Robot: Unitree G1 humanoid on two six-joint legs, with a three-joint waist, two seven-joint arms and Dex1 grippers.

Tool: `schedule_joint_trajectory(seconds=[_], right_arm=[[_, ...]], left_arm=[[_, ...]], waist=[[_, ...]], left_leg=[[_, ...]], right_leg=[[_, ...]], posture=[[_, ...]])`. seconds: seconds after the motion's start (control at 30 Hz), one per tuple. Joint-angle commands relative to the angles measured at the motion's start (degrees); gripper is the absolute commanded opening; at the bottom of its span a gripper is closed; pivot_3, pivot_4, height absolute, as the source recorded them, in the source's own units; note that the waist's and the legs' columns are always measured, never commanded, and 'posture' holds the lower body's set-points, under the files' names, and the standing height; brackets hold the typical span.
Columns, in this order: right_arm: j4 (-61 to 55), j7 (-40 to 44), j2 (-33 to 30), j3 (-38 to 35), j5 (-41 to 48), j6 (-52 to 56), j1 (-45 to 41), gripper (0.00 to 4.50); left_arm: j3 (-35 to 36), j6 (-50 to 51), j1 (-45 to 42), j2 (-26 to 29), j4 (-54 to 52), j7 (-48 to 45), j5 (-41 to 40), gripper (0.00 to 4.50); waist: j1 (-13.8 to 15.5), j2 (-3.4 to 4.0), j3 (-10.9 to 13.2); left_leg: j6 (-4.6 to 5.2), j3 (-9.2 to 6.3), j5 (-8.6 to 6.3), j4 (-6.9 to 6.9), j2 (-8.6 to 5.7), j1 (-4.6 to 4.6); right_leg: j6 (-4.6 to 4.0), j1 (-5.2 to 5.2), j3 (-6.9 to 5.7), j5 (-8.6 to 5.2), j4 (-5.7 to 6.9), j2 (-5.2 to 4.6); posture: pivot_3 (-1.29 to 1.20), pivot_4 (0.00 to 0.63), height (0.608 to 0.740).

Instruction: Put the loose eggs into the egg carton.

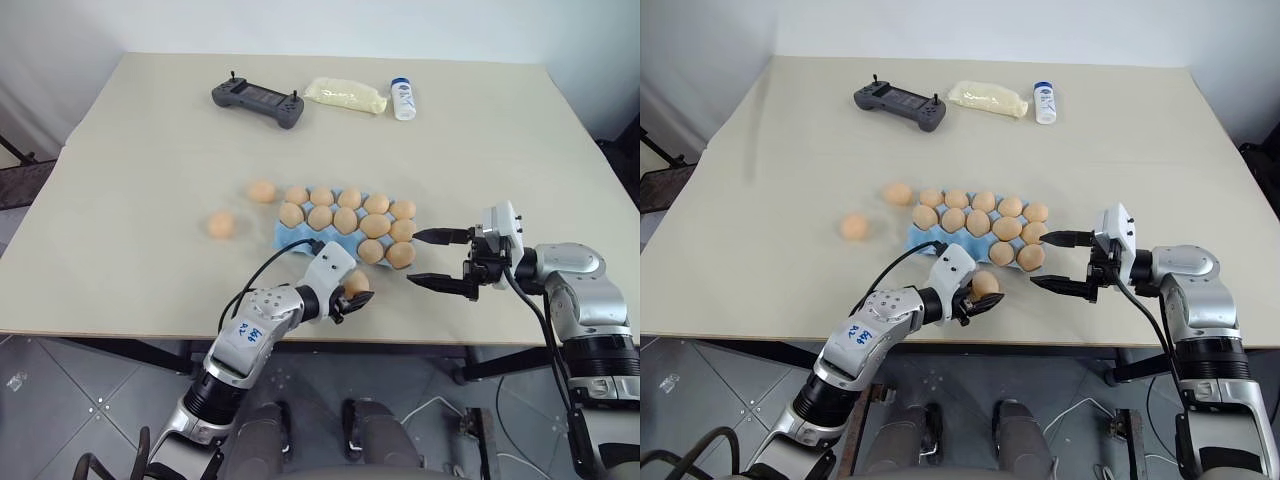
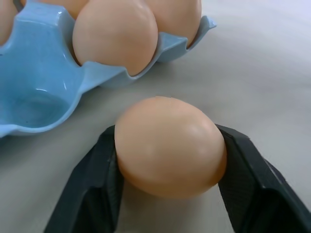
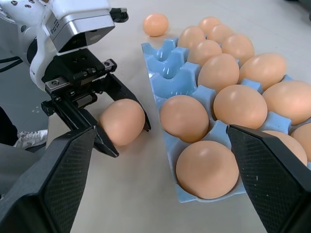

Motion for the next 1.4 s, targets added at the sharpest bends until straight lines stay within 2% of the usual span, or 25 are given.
schedule_joint_trajectory(seconds=[0.03, 0.17, 0.37, 0.53, 0.97, 1.03, 1.23, 1.4], right_arm=[[-2.00, -0.36, -1.24, -1.44, 0.69, -0.18, 0.42, 4.50], [-2.33, -0.57, -1.44, -1.58, 0.81, 0.04, 0.57, 4.50], [-1.72, -0.51, -1.88, -1.92, 1.01, -0.17, 0.41, 4.50], [-0.91, -0.46, -1.59, -1.73, 0.80, -0.51, -0.29, 4.50], [-0.56, -0.60, -1.54, -1.53, 0.55, -0.46, -0.92, 4.50], [-0.94, -0.70, -1.70, -1.70, 0.63, -0.32, -0.59, 4.50], [-1.40, -0.97, -1.97, -1.94, 0.72, -0.13, 0.04, 4.50], [-0.90, -1.15, -1.63, -1.62, 0.54, -0.33, -0.31, 4.50]], left_arm=[[0.92, -1.10, -0.43, -0.30, -3.14, 0.47, 0.00, 2.19], [1.98, -1.34, -0.93, -0.40, -6.60, 0.44, -0.81, 2.14], [8.90, -3.04, -4.33, -4.12, -10.81, 3.71, -2.86, 2.14], [10.83, -3.91, -6.59, -5.13, -7.57, 5.93, -2.03, 2.14], [9.37, -11.74, -9.45, -7.01, 6.40, 5.48, -0.99, 2.14], [8.91, -11.72, -9.55, -6.72, 7.26, 5.32, -0.61, 2.83], [9.07, -10.11, -9.44, -6.54, 6.73, 5.98, -0.68, 4.47], [9.75, -8.20, -8.81, -6.15, 3.90, 6.91, -1.00, 4.47]], waist=[[0.01, 0.00, 0.00], [0.01, 0.00, 0.00], [0.05, 0.00, 0.00], [-0.01, 0.00, 0.00], [0.03, 0.00, 0.00], [0.01, 0.00, 0.00], [0.05, 0.00, 0.00], [0.03, 0.00, 0.00]], left_leg=[[0.00, 0.00, 0.00, 0.00, 0.00, 0.00], [0.00, 0.00, 0.00, 0.00, 0.00, 0.00], [0.00, -0.01, 0.00, 0.08, 0.00, -0.03], [0.02, 0.01, 0.00, 0.19, -0.01, -0.01], [0.03, 0.01, -0.01, 0.35, -0.01, -0.04], [0.03, 0.01, -0.02, 0.33, 0.00, -0.04], [-0.07, 0.01, -0.08, 0.34, 0.00, -0.05], [-0.17, 0.01, -0.14, 0.34, 0.00, -0.04]], right_leg=[[0.00, 0.00, 0.00, 0.00, 0.00, 0.00], [0.00, 0.00, 0.00, 0.00, 0.00, 0.00], [0.02, 0.01, -0.01, 0.01, 0.03, 0.00], [0.03, 0.02, 0.01, 0.02, 0.15, 0.03], [0.09, 0.02, 0.03, 0.05, 0.24, 0.03], [0.09, 0.01, 0.03, 0.05, 0.23, 0.04], [0.09, 0.01, 0.03, 0.05, 0.23, 0.03], [0.09, 0.01, 0.03, 0.05, 0.24, 0.03]], posture=[[0.00, 0.150, 0.740], [0.00, 0.150, 0.740], [0.00, 0.150, 0.740], [0.00, 0.150, 0.740], [0.00, 0.150, 0.740], [0.00, 0.150, 0.740], [0.00, 0.150, 0.740], [0.00, 0.150, 0.740]])
